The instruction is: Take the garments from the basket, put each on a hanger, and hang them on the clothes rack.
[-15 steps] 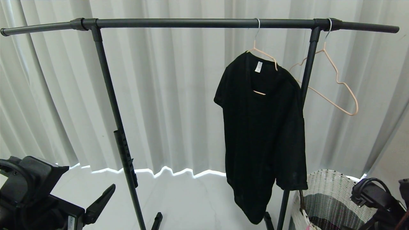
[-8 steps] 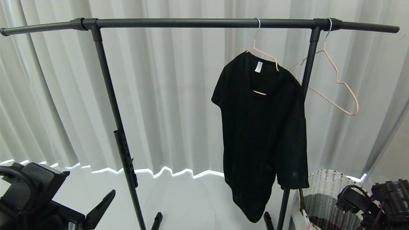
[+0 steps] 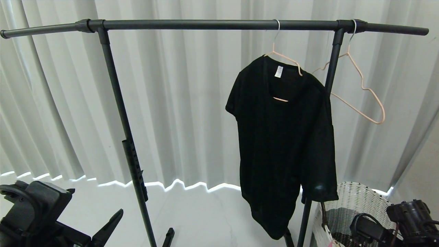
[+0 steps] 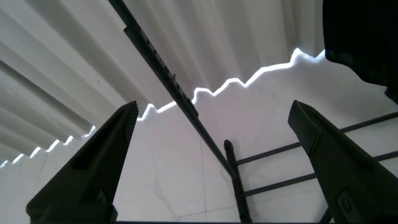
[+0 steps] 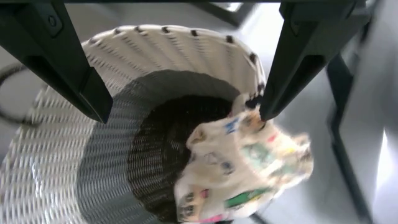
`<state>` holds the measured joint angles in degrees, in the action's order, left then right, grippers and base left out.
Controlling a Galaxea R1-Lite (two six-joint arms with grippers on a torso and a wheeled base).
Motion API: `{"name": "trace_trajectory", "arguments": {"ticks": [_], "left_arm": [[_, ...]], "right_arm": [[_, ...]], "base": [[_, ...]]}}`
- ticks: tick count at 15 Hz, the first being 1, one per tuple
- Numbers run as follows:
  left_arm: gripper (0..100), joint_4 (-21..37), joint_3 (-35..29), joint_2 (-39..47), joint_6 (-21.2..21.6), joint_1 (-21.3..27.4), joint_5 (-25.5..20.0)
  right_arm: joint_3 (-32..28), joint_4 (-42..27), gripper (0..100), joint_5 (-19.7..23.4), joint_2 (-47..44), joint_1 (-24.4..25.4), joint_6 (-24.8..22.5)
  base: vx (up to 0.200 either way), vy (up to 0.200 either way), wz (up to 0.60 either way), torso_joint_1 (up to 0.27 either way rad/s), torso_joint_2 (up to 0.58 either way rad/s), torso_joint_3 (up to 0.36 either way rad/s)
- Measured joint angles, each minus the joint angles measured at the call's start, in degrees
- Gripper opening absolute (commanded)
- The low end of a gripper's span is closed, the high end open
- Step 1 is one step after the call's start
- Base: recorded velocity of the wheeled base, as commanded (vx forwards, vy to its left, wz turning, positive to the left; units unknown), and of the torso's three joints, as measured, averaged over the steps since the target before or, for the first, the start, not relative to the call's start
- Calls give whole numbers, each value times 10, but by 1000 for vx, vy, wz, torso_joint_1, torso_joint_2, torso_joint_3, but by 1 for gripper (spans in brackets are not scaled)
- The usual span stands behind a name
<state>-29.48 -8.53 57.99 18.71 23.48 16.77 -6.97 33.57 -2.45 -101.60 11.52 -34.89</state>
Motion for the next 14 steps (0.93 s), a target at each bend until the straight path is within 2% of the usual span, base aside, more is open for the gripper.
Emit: {"name": "trace_trajectory", "arguments": {"ticks": [3,9,11,14], "left_arm": [[100,0,3,0,0,7,0],[100,0,6,-3,0,9,1],[100,0,16,-7,0,9,2],[100,1,26,-16,1,8,2]], "right_arm": [[-2,3,100,0,-14,2,-8],[-57,51,100,-3,-111,-1,-6],[-56,63,100,-22,-139,1,-7],[-52,65,100,-25,-159,-6,-6]], "base": [[0,0,0,0,0,0],[0,0,0,0,0,0],[0,0,0,0,0,0],[0,0,0,0,0,0]]}}
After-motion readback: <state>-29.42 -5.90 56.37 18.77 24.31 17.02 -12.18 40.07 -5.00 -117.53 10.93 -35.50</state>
